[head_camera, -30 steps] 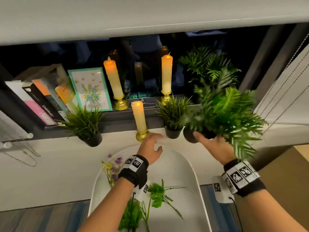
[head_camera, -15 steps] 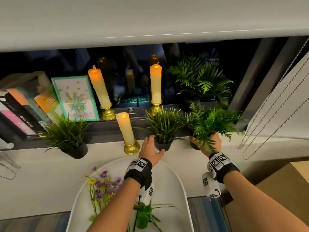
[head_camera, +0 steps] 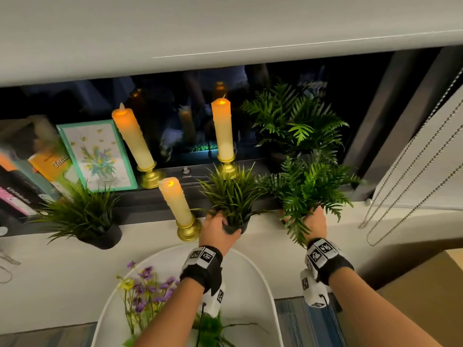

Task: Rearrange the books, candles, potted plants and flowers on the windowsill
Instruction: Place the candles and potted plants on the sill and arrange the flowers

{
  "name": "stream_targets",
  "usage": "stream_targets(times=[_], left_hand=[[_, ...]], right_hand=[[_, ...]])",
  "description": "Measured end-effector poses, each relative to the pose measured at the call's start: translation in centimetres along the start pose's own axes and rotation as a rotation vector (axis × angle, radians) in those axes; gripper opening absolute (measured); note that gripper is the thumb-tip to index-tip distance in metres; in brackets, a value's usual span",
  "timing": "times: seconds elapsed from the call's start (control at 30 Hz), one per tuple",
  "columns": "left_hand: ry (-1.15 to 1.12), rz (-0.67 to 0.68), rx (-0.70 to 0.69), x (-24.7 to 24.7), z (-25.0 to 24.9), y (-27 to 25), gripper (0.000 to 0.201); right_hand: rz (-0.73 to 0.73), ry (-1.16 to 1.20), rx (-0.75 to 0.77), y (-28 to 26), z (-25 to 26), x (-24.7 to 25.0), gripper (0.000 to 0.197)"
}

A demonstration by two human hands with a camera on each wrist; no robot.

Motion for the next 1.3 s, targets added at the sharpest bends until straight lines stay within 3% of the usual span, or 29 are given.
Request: stream_targets(times=[0.33,0.53,0.7,0.87,0.93,1.03,1.13,1.3], left_hand=[[-0.031,-0.038,0.032,0.6,1.1,0.0,0.037],[-0.053,-0.045,0.007,1.1,0.9,-0.4,0.034],[-0.129,-0.077,-0.048,1.3,1.0,-1.1,0.028],[-0.167,0.009,-0.093,1.3,1.2,-2.3,0.04],[-0.188,0.037,-0.1,1.7,1.4,-3.0,0.044],[-0.205,0.041,-0.123,3.0,2.0,-3.9,0.04],[-0.205,0.018,-0.128,4.5,3.4,-4.6,0.03],[-0.187,0.003,-0.069,6.5,6.8,-5.5,0.014]], right_hand=[[-0.07,0.103,-0.058,-0.3,-0.1,2.9,0.029],[0.104,-0.126,0.054,-0.1,1.0,2.8,0.042],[0.139,-0.11,-0.053,-0.4,0.0,1.4,0.044],[0.085,0.185,-0.272,-1.4,-1.0,0.8,0.06],[0.049,0.241,-0.343,-1.8,-1.7,0.5,0.054],[0.07,0.15,-0.382,-2.8,-2.5,-0.5,0.054],[0.112,-0.005,-0.362,-4.2,-2.2,-1.1,0.078],[0.135,-0.064,-0.336,-5.2,-1.3,-1.8,0.088]])
Point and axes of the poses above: each hand's wrist, its own y-axis towards the middle knuckle, its own x-axis out of the back of the hand, z = x × y, the point moved 8 cm from there along y, towards the middle knuckle, and after that the axes turned 2 degrees about z, right-handed, at the moved point
